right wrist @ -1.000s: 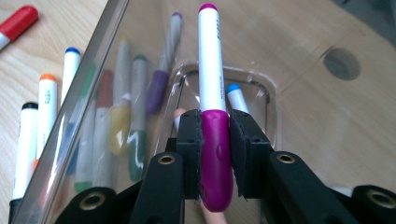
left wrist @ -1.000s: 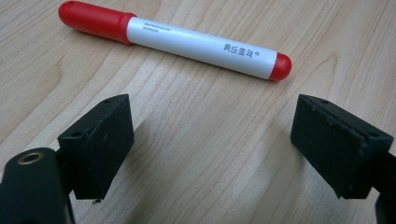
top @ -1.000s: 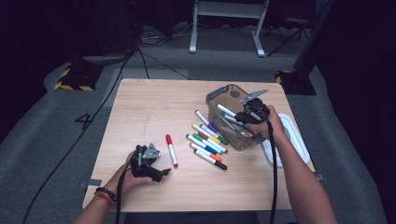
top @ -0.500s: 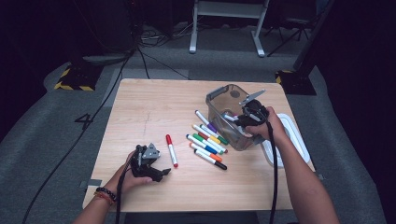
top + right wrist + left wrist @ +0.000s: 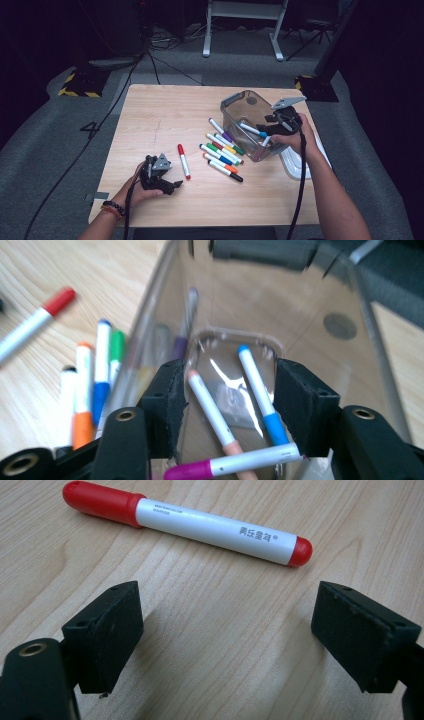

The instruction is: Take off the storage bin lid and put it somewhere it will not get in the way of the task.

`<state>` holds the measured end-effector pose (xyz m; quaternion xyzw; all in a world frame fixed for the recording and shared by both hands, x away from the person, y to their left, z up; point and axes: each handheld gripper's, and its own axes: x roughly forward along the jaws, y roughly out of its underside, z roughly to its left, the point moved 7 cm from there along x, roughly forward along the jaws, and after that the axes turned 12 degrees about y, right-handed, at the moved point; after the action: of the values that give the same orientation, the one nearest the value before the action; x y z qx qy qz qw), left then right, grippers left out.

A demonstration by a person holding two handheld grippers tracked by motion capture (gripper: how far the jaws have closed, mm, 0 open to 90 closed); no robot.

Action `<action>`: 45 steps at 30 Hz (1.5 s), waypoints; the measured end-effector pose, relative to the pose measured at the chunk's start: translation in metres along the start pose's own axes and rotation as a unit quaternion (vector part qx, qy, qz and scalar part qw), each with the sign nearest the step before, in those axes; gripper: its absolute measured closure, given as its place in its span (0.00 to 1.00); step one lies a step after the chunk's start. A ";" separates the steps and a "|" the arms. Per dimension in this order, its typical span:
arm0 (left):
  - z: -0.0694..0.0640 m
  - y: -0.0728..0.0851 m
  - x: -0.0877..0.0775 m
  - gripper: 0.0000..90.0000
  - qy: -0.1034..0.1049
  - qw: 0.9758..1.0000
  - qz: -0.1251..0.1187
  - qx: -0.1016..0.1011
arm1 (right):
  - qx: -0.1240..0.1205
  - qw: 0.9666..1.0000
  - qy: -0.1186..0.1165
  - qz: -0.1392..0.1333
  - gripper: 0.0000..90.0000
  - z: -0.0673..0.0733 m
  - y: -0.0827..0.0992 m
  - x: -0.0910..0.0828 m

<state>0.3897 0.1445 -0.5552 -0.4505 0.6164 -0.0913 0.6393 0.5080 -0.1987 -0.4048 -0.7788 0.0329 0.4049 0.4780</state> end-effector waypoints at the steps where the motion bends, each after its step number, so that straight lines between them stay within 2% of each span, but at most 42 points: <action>1: 0.000 0.000 0.000 0.15 0.000 1.000 0.000 0.000 | 0.005 1.000 -0.003 -0.011 0.50 0.000 -0.001 -0.005; 3: 0.000 0.000 0.000 0.15 0.000 1.000 0.000 0.000 | 0.006 1.000 -0.005 -0.028 0.47 0.001 -0.002 -0.014; 10: 0.000 0.000 0.000 0.15 0.000 1.000 0.000 0.000 | -0.018 0.996 -0.020 -0.081 0.46 0.017 -0.003 -0.044; 15: 0.000 0.000 0.000 0.15 0.000 1.000 0.000 0.000 | -0.034 0.994 -0.032 -0.098 0.46 0.031 0.000 -0.060; 20: 0.000 0.000 0.000 0.15 0.000 1.000 0.000 0.000 | -0.048 0.993 -0.042 -0.103 0.45 0.047 0.006 -0.068; 28: 0.000 0.000 0.000 0.15 0.000 1.000 0.000 0.000 | -0.060 0.990 -0.066 -0.113 0.43 0.072 0.019 -0.073; 35: 0.000 0.000 0.000 0.15 0.000 1.000 0.000 0.000 | -0.059 0.988 -0.087 -0.114 0.43 0.089 0.036 -0.073; 37: 0.000 0.000 0.000 0.15 0.000 1.000 0.000 0.000 | -0.063 0.988 -0.087 -0.113 0.42 0.094 0.040 -0.072; 43: 0.000 0.000 0.000 0.15 0.000 1.000 0.000 0.000 | -0.072 0.986 -0.102 -0.108 0.42 0.110 0.054 -0.063; 45: 0.000 0.000 0.000 0.15 0.000 1.000 0.000 0.000 | -0.078 0.986 -0.107 -0.099 0.42 0.117 0.060 -0.057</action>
<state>0.3896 0.1445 -0.5552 -0.4505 0.6164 -0.0912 0.6393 0.3735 -0.1601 -0.4358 -0.7652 -0.1270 0.4382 0.4543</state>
